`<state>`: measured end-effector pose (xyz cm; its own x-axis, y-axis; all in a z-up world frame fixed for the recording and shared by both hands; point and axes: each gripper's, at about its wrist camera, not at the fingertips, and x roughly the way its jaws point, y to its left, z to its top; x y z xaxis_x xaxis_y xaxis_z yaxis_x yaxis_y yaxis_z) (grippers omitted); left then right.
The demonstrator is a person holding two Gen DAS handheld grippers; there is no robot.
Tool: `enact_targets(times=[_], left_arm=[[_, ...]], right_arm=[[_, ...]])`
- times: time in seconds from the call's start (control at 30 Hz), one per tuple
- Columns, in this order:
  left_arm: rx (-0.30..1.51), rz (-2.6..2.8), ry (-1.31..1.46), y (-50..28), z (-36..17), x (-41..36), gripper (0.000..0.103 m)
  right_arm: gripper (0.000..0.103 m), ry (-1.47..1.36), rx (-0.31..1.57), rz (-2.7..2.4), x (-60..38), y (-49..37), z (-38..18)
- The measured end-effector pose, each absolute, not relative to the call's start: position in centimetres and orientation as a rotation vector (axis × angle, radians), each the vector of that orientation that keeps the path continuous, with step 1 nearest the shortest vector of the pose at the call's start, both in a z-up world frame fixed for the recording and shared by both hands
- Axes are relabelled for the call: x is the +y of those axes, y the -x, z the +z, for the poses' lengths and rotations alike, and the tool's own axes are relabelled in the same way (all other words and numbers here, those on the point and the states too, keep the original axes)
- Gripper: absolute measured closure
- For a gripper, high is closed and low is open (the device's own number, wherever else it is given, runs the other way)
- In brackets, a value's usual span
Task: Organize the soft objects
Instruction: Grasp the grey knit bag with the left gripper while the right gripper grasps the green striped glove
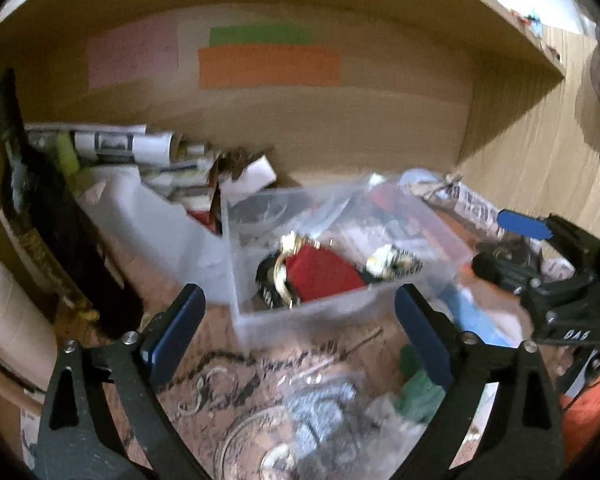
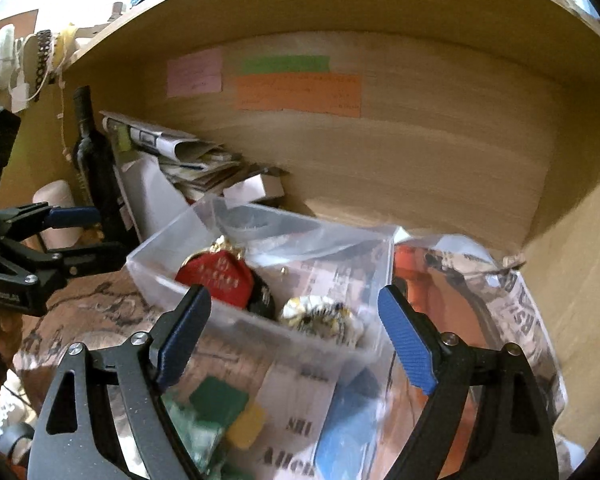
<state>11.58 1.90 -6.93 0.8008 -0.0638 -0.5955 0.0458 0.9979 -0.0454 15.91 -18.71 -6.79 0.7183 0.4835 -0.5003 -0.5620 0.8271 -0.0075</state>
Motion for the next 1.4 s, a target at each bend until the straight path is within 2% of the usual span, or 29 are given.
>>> enact_targets(times=[0.53,0.6,0.67,0.73,0.8,1.03,1.17,1.4], left_arm=[[0.849,-0.094,0.021,-9.5,-14.7,0.8,0.006],[0.853,-0.094,0.009,-9.3,-15.2,0.6,0.006],[0.853,-0.092,0.009,-9.4,-15.5,0.6,0.006],[0.853,-0.091,0.021,-9.5,-15.7,1.0,0.007],[0.863,-0.089,0.031,-9.7,-15.9,1.4,0.016],[0.897,-0.082,0.082,-10.1,-16.8,3.1,0.036],[0.896,-0.100,0.087,-10.0,-16.6,3.3,0.061],[0.860,-0.093,0.045,-9.3,-16.2,2.2,0.073]], right_arm=[[0.020,0.154,0.733,0.610,-18.7,-15.7,-13.4],[0.024,0.145,0.760,0.610,-19.0,-16.0,-13.7],[0.037,0.142,0.784,0.621,-19.1,-16.2,-14.1],[0.038,0.131,0.798,0.632,-19.4,-16.4,-14.3],[0.038,0.139,0.800,0.622,-19.5,-16.5,-14.2],[0.038,0.191,0.802,0.555,-20.7,-17.2,-14.0],[0.038,0.134,0.782,0.580,-21.5,-16.2,-12.8],[0.038,0.127,0.731,0.683,-19.1,-12.5,-11.8]])
